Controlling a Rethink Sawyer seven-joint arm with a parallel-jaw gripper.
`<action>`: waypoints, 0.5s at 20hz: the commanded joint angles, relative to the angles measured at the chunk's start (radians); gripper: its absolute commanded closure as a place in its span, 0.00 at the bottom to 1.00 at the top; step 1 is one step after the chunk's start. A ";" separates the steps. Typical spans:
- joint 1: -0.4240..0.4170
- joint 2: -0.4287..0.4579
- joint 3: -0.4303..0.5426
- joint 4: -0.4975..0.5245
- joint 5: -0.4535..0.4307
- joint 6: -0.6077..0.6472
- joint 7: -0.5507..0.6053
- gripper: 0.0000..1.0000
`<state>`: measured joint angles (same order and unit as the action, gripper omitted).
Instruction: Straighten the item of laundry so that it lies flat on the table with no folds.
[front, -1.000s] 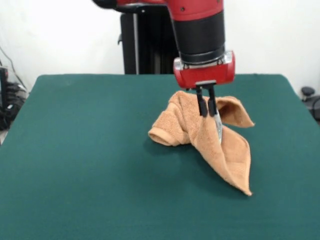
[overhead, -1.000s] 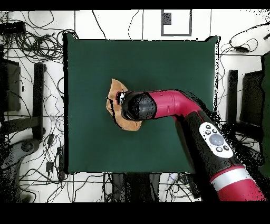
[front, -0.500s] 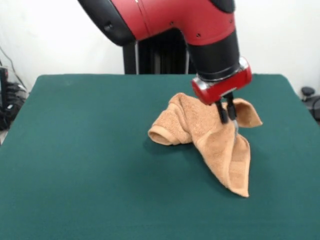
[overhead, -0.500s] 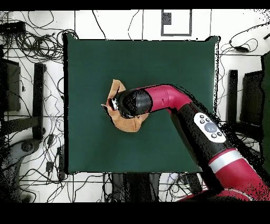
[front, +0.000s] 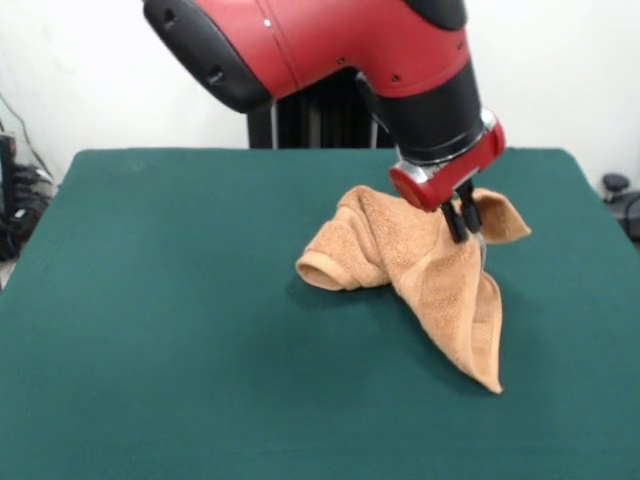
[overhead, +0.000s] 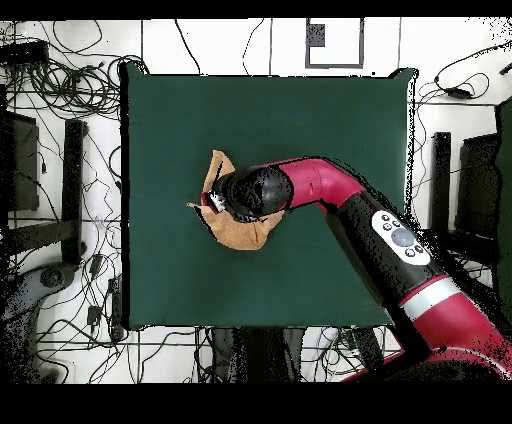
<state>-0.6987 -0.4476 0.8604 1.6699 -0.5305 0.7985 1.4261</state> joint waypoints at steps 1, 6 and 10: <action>-0.017 0.002 0.077 -0.065 -0.035 0.191 -0.400 1.00; -0.052 0.012 0.089 -0.096 -0.043 0.240 -0.460 1.00; -0.069 0.027 0.102 -0.118 -0.042 0.271 -0.499 1.00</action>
<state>-0.7615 -0.4411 0.9054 1.6326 -0.5378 0.9430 1.3186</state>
